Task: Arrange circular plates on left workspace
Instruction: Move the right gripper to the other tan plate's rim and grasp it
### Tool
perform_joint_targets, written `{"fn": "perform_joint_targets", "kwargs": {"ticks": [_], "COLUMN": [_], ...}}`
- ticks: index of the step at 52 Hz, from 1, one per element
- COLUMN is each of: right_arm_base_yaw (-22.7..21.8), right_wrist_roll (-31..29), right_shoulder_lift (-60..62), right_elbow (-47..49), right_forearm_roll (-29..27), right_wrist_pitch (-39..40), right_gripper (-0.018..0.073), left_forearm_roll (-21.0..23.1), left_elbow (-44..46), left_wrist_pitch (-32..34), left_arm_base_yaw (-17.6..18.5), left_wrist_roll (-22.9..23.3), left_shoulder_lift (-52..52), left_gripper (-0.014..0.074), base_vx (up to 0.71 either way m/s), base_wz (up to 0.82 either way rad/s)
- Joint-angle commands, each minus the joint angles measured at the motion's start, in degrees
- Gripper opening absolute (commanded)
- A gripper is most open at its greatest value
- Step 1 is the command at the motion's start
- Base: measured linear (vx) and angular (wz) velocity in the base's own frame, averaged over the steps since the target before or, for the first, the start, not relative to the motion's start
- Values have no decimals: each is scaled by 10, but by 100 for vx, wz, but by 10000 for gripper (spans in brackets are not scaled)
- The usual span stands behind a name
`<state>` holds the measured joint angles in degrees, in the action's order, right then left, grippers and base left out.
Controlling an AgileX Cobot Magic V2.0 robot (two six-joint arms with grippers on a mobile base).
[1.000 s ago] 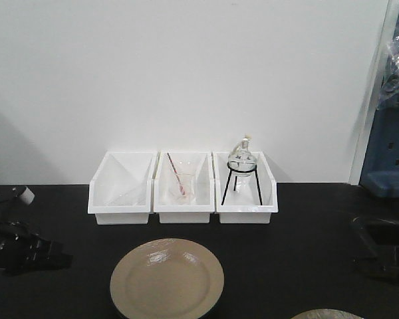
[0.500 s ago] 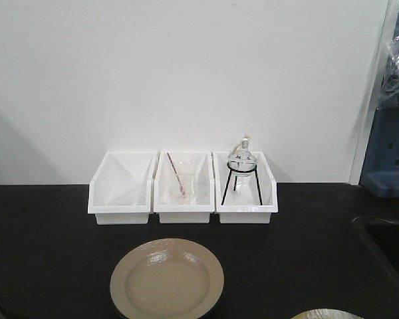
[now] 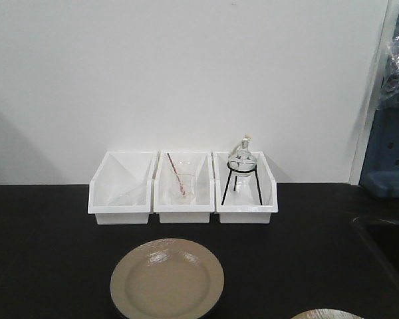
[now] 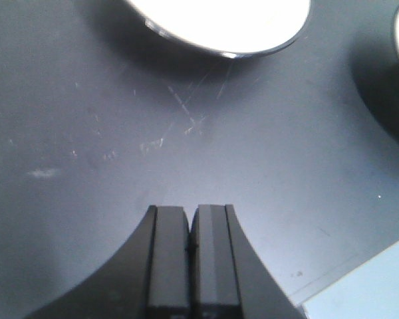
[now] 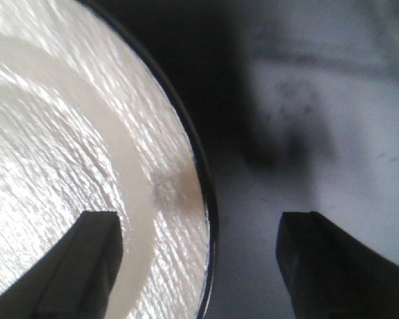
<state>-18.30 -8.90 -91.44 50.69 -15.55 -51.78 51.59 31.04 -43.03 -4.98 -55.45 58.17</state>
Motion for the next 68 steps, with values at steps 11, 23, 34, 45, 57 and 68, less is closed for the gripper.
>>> {"fn": "perform_joint_targets", "kwargs": {"ticks": [11, 23, 34, 45, 57, 68], "right_arm_base_yaw": [-202, -249, -221, -190, -122, -96], "right_wrist_roll": [-164, -334, -365, -375, -377, -369], "right_shoulder_lift": [10, -67, -110, -127, -157, -158], "right_elbow": [17, 17, 17, 17, 17, 17], "right_forearm_roll": [-235, -452, -445, -442, -444, -451], "right_wrist_pitch": [-47, -176, -152, -134, -117, -103], "right_gripper": [529, 529, 529, 529, 509, 195], "left_forearm_roll": [26, 30, 30, 30, 30, 29], "left_elbow": [14, 14, 14, 14, 14, 14], "left_wrist_pitch": [22, 26, 29, 32, 32, 32], "left_arm_base_yaw": [3, 3, 3, 3, 3, 3], "left_wrist_roll": [-5, -6, -6, -8, -9, -9], "left_shoulder_lift": [-12, -12, -12, -12, -12, -12], "left_gripper": [-1, -1, -1, -1, -1, -1], "base_vx": [0, 0, 0, 0, 0, 0], "base_wz": [0, 0, 0, 0, 0, 0]}}
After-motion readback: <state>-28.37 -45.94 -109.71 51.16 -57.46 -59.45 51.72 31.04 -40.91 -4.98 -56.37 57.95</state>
